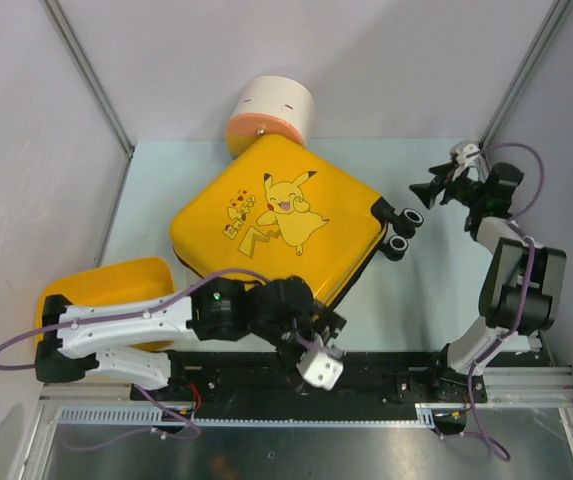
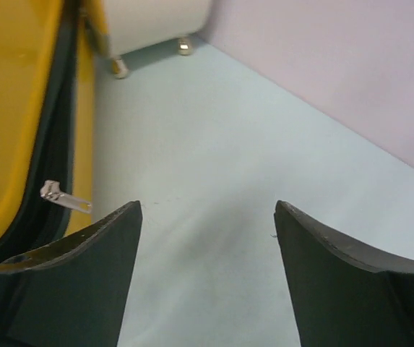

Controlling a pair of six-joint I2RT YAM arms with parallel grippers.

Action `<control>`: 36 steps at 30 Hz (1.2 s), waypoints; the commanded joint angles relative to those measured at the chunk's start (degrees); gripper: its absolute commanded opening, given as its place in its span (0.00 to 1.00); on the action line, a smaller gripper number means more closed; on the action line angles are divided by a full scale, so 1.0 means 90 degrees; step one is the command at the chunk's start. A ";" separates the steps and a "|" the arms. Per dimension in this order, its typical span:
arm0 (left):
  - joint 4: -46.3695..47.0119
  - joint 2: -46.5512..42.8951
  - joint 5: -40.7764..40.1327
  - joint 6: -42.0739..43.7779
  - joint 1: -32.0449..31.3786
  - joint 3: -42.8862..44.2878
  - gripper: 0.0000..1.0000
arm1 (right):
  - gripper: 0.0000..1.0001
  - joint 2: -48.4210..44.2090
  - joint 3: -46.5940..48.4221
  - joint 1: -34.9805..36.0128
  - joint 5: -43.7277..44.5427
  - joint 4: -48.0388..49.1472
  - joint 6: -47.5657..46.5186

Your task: Open, take out, and arrange the luggage

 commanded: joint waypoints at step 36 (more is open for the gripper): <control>0.1027 0.3609 0.3769 -0.5513 0.6901 0.2701 0.76 | 0.54 -0.0481 0.1955 -0.0742 -0.0661 -1.1266 -0.5430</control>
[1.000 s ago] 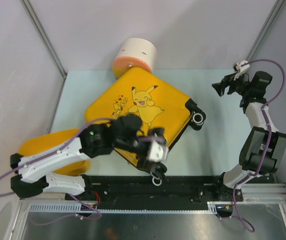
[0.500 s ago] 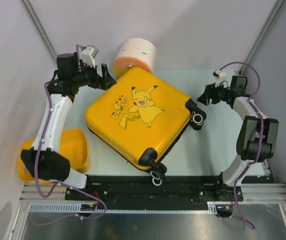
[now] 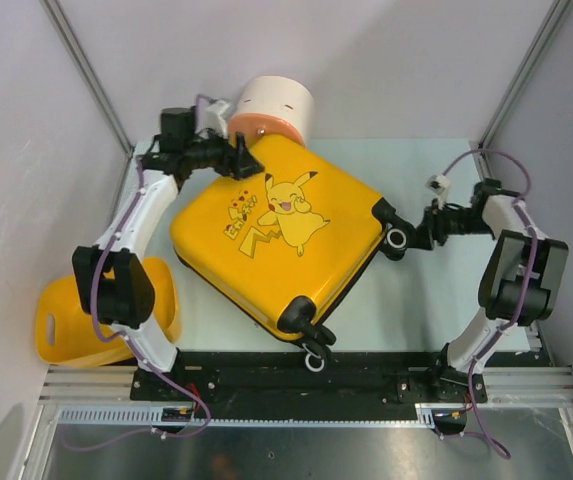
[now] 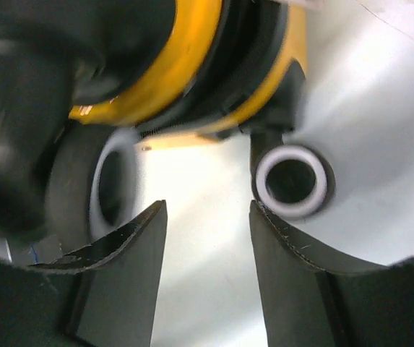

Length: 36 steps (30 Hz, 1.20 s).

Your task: Open, take out, and arrange the luggage

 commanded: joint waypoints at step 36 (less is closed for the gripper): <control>-0.0872 0.1863 0.2046 -0.0570 -0.0171 0.1378 1.00 | 0.77 -0.1091 0.0234 -0.0980 0.1337 0.3103 0.1836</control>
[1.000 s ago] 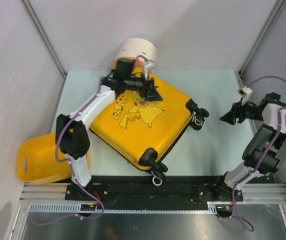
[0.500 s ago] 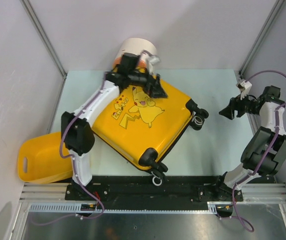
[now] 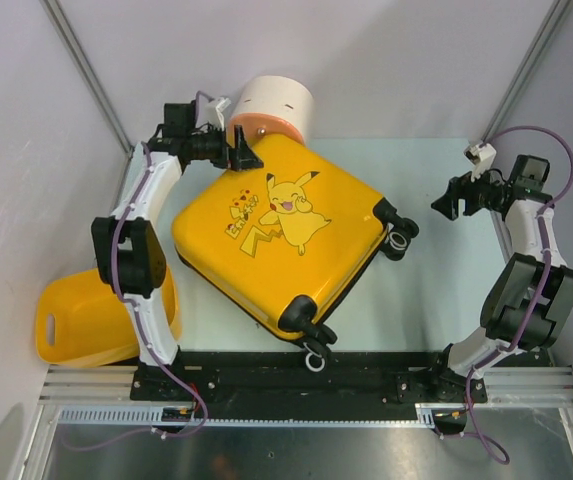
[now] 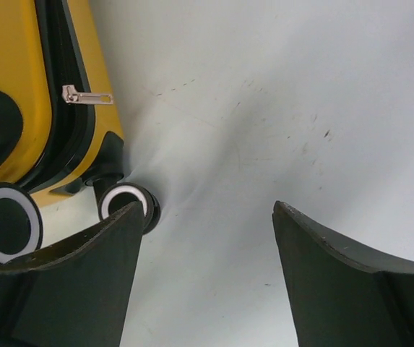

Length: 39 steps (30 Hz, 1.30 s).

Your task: Open, take out, and arrange the luggage

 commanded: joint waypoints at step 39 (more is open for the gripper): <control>-0.0151 -0.3448 0.0285 -0.0706 0.0109 -0.2655 1.00 | 0.74 -0.0142 -0.0797 0.0588 -0.0441 -0.2094 -0.2941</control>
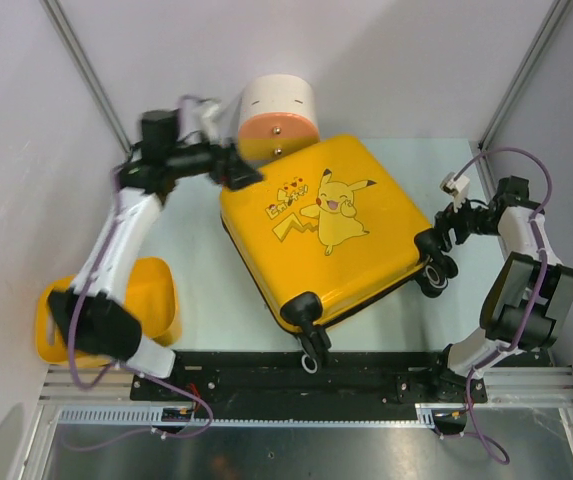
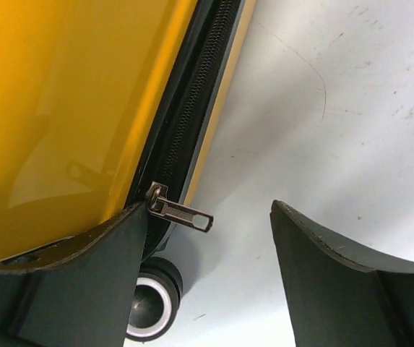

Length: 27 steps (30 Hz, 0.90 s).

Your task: Open, take out, and arrange the luggage

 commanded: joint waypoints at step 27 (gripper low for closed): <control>0.0048 -0.0245 0.0261 -0.0813 0.0381 -0.2253 0.94 | 0.77 -0.5119 -0.3099 0.3998 -0.0504 -0.1116 -0.0563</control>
